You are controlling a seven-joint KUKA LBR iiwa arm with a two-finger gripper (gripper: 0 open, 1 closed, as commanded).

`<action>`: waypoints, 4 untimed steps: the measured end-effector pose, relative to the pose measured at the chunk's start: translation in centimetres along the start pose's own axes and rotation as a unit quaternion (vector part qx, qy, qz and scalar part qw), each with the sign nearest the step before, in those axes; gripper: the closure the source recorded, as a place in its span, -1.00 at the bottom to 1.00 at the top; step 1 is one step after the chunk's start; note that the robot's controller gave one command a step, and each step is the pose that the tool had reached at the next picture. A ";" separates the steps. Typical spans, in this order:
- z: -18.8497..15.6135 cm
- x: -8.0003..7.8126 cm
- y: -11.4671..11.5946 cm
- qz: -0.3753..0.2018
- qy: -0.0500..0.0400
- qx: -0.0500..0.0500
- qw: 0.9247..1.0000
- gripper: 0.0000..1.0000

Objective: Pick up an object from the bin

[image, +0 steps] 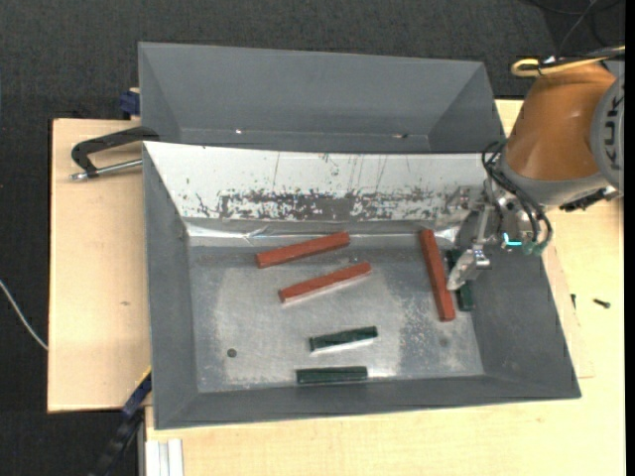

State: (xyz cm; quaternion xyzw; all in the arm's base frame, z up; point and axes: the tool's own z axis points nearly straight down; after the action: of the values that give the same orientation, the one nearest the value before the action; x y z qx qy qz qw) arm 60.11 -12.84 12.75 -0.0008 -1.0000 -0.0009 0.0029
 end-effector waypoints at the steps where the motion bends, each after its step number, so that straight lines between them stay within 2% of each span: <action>1: -0.5 -0.2 0.0 -0.001 -0.004 0.001 1.000 -1.00; 2: 2.4 0.3 -0.1 -0.108 -0.007 0.002 0.994 -1.00; 3: 3.6 1.0 -0.4 -0.258 -0.007 0.003 0.966 -1.00; 4: 4.2 1.6 0.3 -0.269 -0.007 0.002 0.963 -1.00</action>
Offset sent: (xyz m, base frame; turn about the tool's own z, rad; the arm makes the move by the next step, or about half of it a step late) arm -0.0130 -0.0029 -0.0543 -0.3949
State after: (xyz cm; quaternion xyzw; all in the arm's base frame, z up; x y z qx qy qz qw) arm 58.45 -12.54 8.59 0.2684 -0.9633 0.0009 -0.0043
